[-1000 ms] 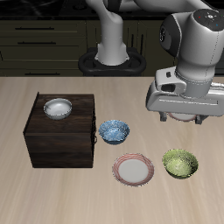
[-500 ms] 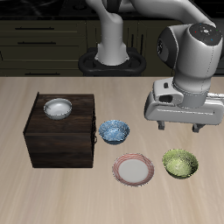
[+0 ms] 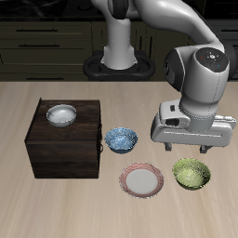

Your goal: Place the green bowl onto the plate that is on the left side of the table

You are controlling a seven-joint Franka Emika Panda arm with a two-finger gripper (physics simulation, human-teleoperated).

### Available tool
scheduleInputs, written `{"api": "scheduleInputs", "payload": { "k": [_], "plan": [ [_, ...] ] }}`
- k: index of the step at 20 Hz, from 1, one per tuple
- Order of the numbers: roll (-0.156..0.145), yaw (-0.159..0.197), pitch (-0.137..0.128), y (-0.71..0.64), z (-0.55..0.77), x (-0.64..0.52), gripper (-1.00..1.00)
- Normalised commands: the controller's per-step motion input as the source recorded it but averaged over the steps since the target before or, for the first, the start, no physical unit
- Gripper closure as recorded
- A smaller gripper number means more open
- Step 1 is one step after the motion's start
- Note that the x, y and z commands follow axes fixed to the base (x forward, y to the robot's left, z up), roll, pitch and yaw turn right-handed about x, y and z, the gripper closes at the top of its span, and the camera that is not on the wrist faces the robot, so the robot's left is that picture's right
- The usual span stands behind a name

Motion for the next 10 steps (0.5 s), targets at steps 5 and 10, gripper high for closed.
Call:
{"api": "scheduleInputs", "payload": {
  "k": [5,10],
  "plan": [
    [0.008,0.016,0.026,0.04,-0.31,0.01,-1.0],
    [-0.001,0.008,0.024,0.01,-0.19,-0.01,-1.0]
  ]
}}
